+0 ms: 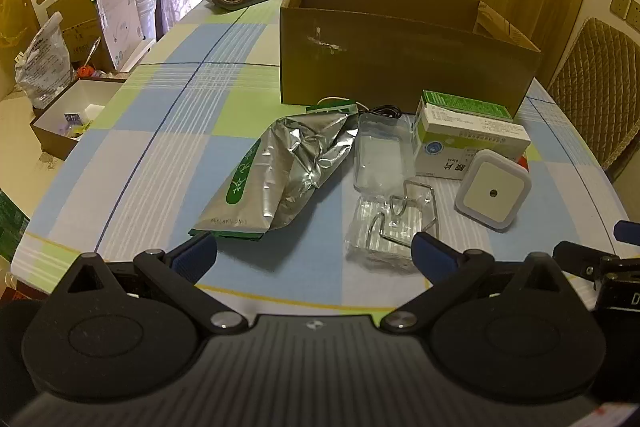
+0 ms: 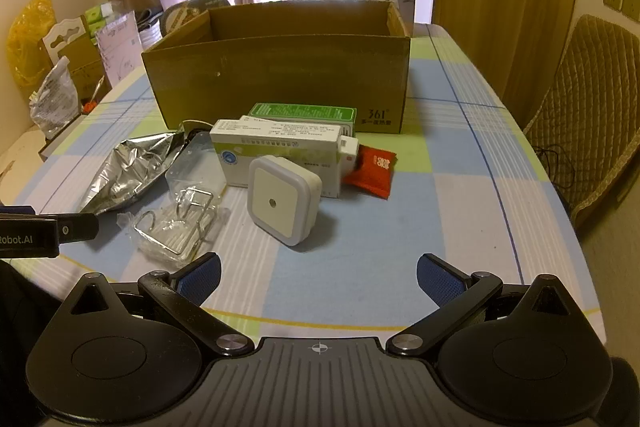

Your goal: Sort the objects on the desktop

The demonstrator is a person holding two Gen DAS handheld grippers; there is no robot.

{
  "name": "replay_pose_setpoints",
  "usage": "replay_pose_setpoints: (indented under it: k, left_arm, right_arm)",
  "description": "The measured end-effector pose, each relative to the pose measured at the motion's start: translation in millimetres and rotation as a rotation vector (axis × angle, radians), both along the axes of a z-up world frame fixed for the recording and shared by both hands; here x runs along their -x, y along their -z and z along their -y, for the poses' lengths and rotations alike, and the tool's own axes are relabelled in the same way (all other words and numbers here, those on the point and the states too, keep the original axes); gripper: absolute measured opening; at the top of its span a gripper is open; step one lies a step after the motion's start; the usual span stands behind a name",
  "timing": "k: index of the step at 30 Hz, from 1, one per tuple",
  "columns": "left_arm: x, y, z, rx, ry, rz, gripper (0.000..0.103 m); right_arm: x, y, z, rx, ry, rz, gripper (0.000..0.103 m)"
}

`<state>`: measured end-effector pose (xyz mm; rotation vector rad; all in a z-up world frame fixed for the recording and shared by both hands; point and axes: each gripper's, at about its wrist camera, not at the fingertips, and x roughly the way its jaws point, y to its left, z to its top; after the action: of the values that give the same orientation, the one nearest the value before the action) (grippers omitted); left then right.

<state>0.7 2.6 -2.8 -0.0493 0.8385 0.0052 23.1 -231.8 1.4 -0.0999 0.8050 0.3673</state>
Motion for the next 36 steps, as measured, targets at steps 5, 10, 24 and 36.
replay_pose_setpoints:
  k: [5, 10, 24, 36]
  left_arm:
    - [0.0, 0.6, 1.0, -0.003, 0.001, 0.001, 0.102]
    - [-0.1, 0.8, 1.2, -0.004, 0.000, 0.002, 0.102]
    - [-1.2, 1.7, 1.9, 0.000, 0.000, -0.001, 0.102]
    - [-1.3, 1.9, 1.7, 0.004, -0.005, -0.004, 0.102]
  right_arm:
    - [-1.0, 1.1, 0.7, -0.003, 0.004, -0.006, 0.101]
    - [-0.8, 1.5, 0.7, -0.002, 0.003, -0.007, 0.101]
    - [-1.8, 4.3, 0.5, -0.001, 0.001, -0.015, 0.101]
    - [-2.1, 5.1, 0.8, 0.001, 0.002, -0.025, 0.101]
